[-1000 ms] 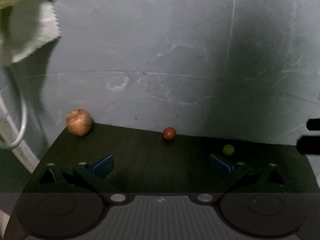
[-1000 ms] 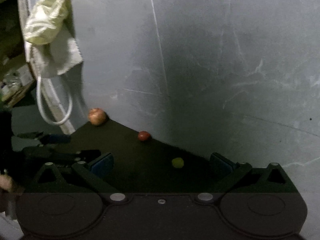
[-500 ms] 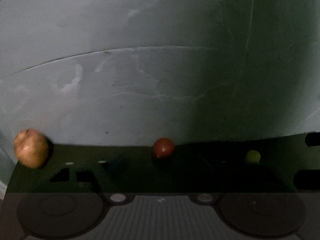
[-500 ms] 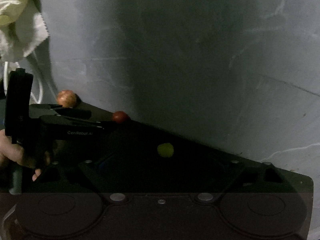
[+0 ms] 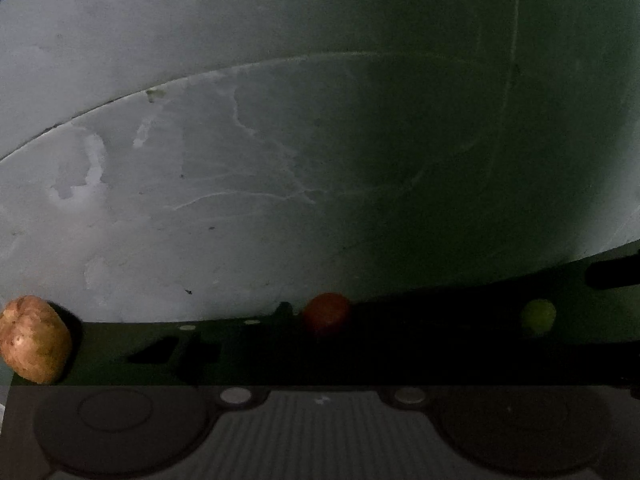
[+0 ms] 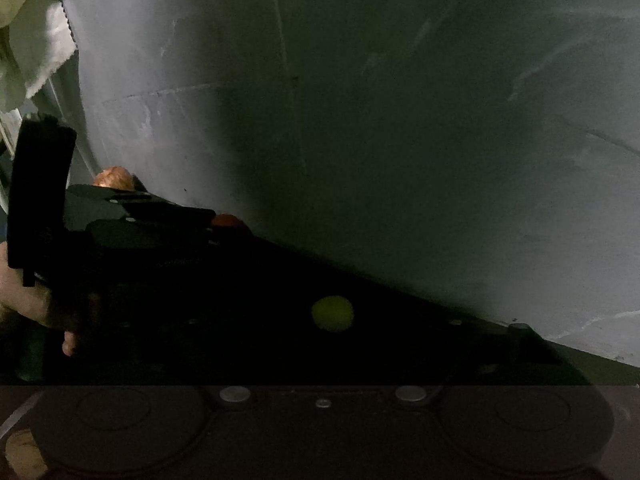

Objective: Organize fruits
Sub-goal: 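Grasp the red cherry tomato with the left tool while the right tool grasps the green grape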

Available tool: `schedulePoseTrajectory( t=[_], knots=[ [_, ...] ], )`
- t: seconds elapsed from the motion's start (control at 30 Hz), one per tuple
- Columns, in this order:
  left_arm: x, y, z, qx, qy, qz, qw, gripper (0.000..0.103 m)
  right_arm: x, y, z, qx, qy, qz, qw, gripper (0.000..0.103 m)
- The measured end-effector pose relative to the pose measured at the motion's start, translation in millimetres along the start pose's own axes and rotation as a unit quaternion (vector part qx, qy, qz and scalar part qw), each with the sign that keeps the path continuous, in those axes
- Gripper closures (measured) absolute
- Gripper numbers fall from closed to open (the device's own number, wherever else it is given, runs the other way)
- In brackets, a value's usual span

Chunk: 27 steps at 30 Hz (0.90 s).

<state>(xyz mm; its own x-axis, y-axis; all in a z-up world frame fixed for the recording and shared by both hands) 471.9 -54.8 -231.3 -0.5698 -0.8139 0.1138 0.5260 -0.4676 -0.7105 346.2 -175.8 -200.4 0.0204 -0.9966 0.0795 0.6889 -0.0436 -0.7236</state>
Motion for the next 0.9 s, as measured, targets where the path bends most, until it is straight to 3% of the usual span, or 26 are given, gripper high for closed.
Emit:
schedulePoseTrajectory(
  t=[0.23, 0.37, 0.53, 0.9],
  knots=[
    [6.5, 6.0, -4.4, 0.000, 0.013, -0.001, 0.9999, 0.073, 0.4, 18.9, -2.2, -0.011, -0.006, -0.015, 1.000, 0.032],
    [5.0, 10.0, -4.9, 0.002, 0.015, -0.001, 0.9999, 0.074, 2.0, 25.0, -5.9, -0.015, -0.008, -0.017, 1.000, 0.047],
    [8.3, 8.2, -7.6, 0.005, 0.014, 0.002, 0.9999, 0.075, -0.5, 25.0, -4.6, -0.017, -0.036, -0.013, 0.999, 0.076],
    [9.6, -2.1, -1.6, 0.004, 0.009, 0.006, 0.9999, 0.076, -4.9, 7.3, 4.7, -0.004, -0.057, -0.012, 0.998, 0.077]
  ],
)
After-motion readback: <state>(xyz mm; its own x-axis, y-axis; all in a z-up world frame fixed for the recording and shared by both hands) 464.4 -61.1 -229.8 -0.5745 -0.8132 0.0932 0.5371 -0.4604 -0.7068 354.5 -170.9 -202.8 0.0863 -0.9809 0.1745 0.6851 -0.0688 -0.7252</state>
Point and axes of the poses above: each gripper's, at about its wrist camera, not at the fingertips, and y roughly the way its jaws point, x to its right, z to its top, the point moved 2 cm from there along y, roughly the way its jaws point, and after that the axes turned 15 degrees about -y, right-handed, at the moved point
